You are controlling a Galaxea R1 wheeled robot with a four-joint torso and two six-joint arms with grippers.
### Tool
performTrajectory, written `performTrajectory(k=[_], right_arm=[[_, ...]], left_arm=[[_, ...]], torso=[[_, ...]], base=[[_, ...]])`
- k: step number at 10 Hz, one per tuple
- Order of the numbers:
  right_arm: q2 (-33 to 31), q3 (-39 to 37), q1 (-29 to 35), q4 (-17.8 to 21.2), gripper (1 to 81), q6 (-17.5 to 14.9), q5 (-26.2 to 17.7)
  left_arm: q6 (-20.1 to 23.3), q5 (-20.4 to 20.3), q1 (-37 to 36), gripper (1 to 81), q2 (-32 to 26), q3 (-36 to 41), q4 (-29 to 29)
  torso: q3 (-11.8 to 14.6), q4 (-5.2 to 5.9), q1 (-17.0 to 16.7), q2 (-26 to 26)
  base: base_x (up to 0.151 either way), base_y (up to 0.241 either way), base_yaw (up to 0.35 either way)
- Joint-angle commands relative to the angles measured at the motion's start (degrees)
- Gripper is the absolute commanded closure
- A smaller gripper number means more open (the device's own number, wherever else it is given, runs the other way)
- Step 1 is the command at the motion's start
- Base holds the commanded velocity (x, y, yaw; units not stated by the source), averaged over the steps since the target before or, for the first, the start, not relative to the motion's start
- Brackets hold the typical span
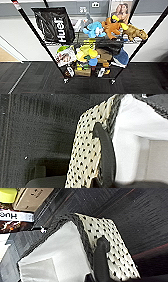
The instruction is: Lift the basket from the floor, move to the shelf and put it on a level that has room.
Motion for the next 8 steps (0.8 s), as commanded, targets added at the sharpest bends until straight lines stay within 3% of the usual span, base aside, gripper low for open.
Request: performTrajectory(k=[1, 3, 8], right_arm=[[-7.83, 9.89, 8.35, 0.74, 81.1, 2.68, -3.40], [-12.21, 15.86, 8.97, 0.65, 81.1, 2.94, -2.96], [-18.55, 23.42, 9.58, 0.65, 81.1, 3.38, 0.21]], left_arm=[[-0.34, 5.74, -10.09, 81.1, -6.33, 7.47, -5.38], [-0.42, 5.65, -10.80, 81.1, -10.20, 13.88, -5.73], [-0.51, 5.21, -12.30, 81.1, -15.91, 22.41, -6.00]], torso=[[5.62, 0.00, -3.56, 5.51], [7.18, 0.00, -5.29, 8.31], [16.46, 0.00, -11.36, 17.56]], base=[[0.000, 0.000, 0.000], [0.000, 0.000, 0.000], [0.000, 0.000, 0.000]])
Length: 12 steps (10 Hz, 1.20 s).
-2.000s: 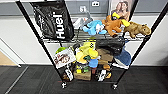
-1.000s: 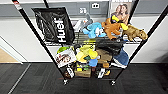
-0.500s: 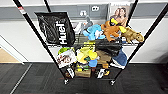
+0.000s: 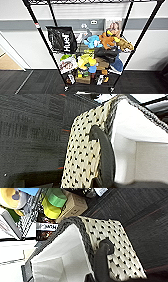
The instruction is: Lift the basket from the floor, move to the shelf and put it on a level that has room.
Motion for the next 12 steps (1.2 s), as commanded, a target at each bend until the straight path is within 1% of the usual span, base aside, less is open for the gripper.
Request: performTrajectory(k=[1, 2, 3, 4, 6, 8, 11, 12], right_arm=[[-6.70, 7.17, 5.92, 0.59, 81.1, 0.60, 1.02], [-8.45, 9.27, 5.83, 0.59, 81.1, 0.60, 1.11], [-9.68, 11.11, 5.57, 0.50, 81.1, 0.51, 1.11], [-10.39, 12.87, 5.39, 0.50, 81.1, 0.43, 1.11], [-11.01, 15.52, 5.30, 0.24, 81.1, 0.25, 1.11], [-10.57, 17.37, 6.01, 0.06, 81.1, -0.01, 1.02], [-8.20, 18.43, 8.55, -0.20, 81.1, -0.01, 0.23], [-7.41, 18.34, 8.91, -0.11, 81.1, -0.01, 0.23]], left_arm=[[-0.33, 3.09, -8.24, 81.1, -8.11, 7.83, -2.04], [-0.33, 3.00, -8.25, 81.1, -9.78, 10.71, -2.04], [-0.24, 3.00, -8.25, 81.1, -11.09, 12.90, -2.04], [-0.24, 2.91, -8.24, 81.1, -12.23, 15.27, -2.04], [-0.24, 2.82, -8.25, 81.1, -13.56, 19.87, -2.04], [-0.24, 2.65, -8.33, 81.1, -13.21, 23.21, -1.95], [-0.24, 2.73, -9.39, 81.1, -11.72, 25.32, -2.04], [-0.24, 2.73, -9.57, 81.1, -11.46, 25.41, -2.04]], torso=[[5.37, 0.00, -3.51, 5.47], [7.13, 0.00, -4.72, 7.28], [3.50, 0.00, -6.03, 9.29], [4.48, 0.00, -7.37, 11.15], [5.27, 0.00, -9.33, 14.21], [5.29, 0.00, -11.65, 17.77], [5.29, 0.00, -15.54, 23.71], [7.51, 0.00, -16.82, 25.70]], base=[[0.000, 0.000, 0.000], [0.000, 0.000, 0.000], [0.000, 0.000, 0.000], [0.000, 0.000, 0.000], [0.000, 0.000, 0.000], [0.000, 0.000, 0.000], [0.000, 0.000, 0.000], [0.000, 0.000, 0.000]])
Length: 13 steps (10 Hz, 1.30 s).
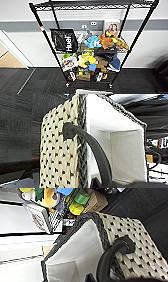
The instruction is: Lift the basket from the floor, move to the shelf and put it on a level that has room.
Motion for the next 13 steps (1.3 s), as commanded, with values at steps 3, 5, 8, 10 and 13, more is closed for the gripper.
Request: performTrajectory(k=[3, 5, 8, 10, 13], right_arm=[[-0.15, 2.92, 5.58, -0.05, 81.1, -0.21, -3.16], [-1.03, 2.92, 5.22, 0.04, 81.1, -0.21, -3.08], [-1.65, 3.01, 4.87, -0.05, 81.1, -0.12, -3.07], [-1.74, 2.92, 4.52, -0.14, 81.1, -0.12, -3.07], [-1.74, 2.66, 3.91, -0.22, 81.1, -0.21, -2.82]], left_arm=[[-0.27, 3.22, -6.54, 81.1, -1.40, 2.72, -1.25], [-0.27, 3.22, -6.55, 81.1, -1.49, 2.72, -1.25], [-0.27, 3.31, -6.46, 81.1, -1.49, 2.54, -1.25], [-0.27, 3.31, -6.28, 81.1, -1.93, 2.28, -1.25], [-0.18, 3.31, -6.02, 81.1, -1.93, 2.19, -0.98]], torso=[[3.18, 0.00, -5.81, 9.08], [4.45, 0.00, -8.37, 12.98], [6.26, 0.00, -12.04, 18.60], [5.09, 0.00, -10.89, 16.72], [8.67, 0.00, -11.91, 18.12]], base=[[0.000, 0.000, 0.000], [0.000, 0.000, 0.000], [0.000, 0.000, 0.000], [0.000, 0.000, 0.000], [0.000, 0.000, 0.000]])
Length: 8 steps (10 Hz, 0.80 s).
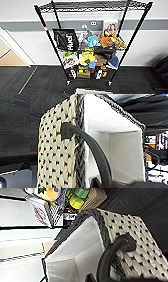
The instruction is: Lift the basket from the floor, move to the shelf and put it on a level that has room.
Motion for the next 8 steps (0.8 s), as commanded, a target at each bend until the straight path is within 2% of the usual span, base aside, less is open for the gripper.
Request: performTrajectory(k=[1, 8], right_arm=[[-2.08, 2.68, 4.34, -0.23, 81.1, -0.07, -2.76], [-2.52, 3.74, 3.55, -0.23, 81.1, -0.07, -2.41]], left_arm=[[-0.09, 3.43, -5.34, 81.1, -2.08, 2.10, -1.25], [0.17, 3.35, -3.66, 81.1, -3.40, 2.72, -1.43]], torso=[[3.17, 0.00, 0.00, 0.02], [11.56, 0.00, -0.09, -0.09]], base=[[0.000, 0.000, 0.000], [0.000, 0.000, 0.000]])
